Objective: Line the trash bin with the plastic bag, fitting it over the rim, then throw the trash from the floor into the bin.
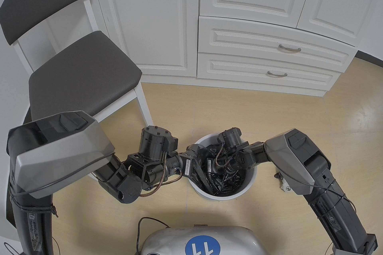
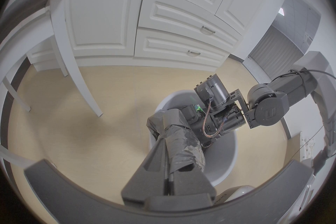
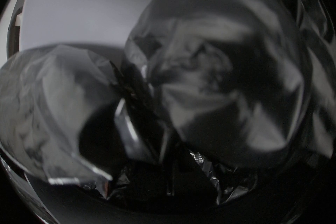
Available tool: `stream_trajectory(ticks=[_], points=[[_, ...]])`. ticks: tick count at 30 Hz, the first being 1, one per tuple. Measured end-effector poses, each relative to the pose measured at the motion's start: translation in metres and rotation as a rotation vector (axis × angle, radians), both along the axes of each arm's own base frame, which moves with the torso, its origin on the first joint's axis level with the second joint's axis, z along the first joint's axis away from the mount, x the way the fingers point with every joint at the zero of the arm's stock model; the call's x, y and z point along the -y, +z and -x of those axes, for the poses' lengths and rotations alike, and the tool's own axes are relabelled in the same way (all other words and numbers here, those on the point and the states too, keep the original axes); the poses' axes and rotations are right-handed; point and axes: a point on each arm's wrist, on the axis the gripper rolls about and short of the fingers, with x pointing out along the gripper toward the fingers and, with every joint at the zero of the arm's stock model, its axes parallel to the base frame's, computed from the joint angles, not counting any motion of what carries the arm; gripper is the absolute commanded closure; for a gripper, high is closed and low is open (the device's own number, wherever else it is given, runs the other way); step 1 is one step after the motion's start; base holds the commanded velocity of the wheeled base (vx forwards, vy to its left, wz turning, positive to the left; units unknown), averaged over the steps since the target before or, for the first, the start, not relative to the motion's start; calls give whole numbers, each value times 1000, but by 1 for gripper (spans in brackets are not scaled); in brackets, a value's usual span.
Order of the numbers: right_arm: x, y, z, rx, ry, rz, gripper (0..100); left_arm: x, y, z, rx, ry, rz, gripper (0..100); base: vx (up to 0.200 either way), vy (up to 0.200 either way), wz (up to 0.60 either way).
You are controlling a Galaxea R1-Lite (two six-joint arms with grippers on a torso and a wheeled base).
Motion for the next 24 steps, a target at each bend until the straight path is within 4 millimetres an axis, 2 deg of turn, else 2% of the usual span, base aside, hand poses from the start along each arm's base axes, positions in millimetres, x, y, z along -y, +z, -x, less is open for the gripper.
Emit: stream_trajectory(ticks=[12, 17, 24], points=[[-2, 39, 5, -45, -47, -19, 100, -18, 60, 25, 104, -8, 77, 100, 0, 0, 0], [-1, 50, 7, -41, -50, -20, 100, -17, 67, 28, 122, -17, 91, 100, 0, 0, 0], [7, 58, 21, -70, -53, -9, 100, -8, 55, 25, 117, -27, 89, 100, 0, 0, 0]])
